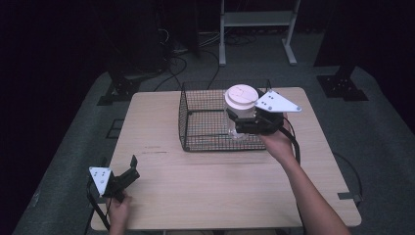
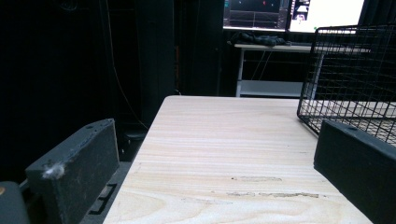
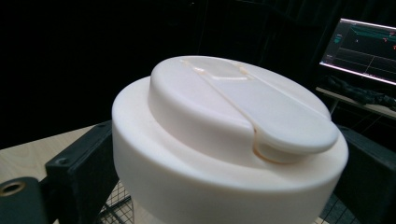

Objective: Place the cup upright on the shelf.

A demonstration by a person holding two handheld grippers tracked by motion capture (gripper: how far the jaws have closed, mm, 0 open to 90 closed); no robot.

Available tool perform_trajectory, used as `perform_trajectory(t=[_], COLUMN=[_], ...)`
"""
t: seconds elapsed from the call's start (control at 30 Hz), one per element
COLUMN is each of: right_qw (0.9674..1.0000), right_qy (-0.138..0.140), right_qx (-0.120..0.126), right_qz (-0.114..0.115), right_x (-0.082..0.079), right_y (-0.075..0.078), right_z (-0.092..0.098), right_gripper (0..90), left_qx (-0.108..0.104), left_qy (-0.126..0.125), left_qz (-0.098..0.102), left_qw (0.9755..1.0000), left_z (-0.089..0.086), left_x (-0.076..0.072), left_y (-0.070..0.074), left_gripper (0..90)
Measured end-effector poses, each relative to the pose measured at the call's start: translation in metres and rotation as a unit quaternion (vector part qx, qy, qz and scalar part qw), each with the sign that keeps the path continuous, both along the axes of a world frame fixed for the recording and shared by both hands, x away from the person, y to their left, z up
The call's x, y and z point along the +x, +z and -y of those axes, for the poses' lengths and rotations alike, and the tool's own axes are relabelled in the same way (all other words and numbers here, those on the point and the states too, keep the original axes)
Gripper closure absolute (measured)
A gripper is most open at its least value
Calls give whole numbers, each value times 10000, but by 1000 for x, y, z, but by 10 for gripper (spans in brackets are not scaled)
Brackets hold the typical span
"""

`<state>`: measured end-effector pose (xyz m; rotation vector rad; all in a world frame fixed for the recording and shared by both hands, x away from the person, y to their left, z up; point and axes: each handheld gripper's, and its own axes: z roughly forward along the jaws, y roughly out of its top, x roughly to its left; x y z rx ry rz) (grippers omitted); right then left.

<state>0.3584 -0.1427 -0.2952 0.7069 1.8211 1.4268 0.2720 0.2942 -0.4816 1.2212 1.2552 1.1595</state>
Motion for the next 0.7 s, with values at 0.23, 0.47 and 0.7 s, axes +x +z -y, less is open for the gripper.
perform_trajectory(t=[0.23,0.47,0.7], right_qw=[9999,9998,9997], right_qy=[-95,-153,-203], right_qx=[-49,-39,-85], right_qz=[-16,-111,-121], right_x=[21,44,59], right_y=[2,-2,-2], right_z=[-7,-14,-22], right_gripper=[43,43,43], left_qx=[32,15,-21], left_qy=[-4,-12,-11], left_qz=[7,5,17], left_qw=[10000,10000,10000], left_z=[1,0,-1], left_x=[0,0,0], left_y=[0,0,0], left_gripper=[0,0,0])
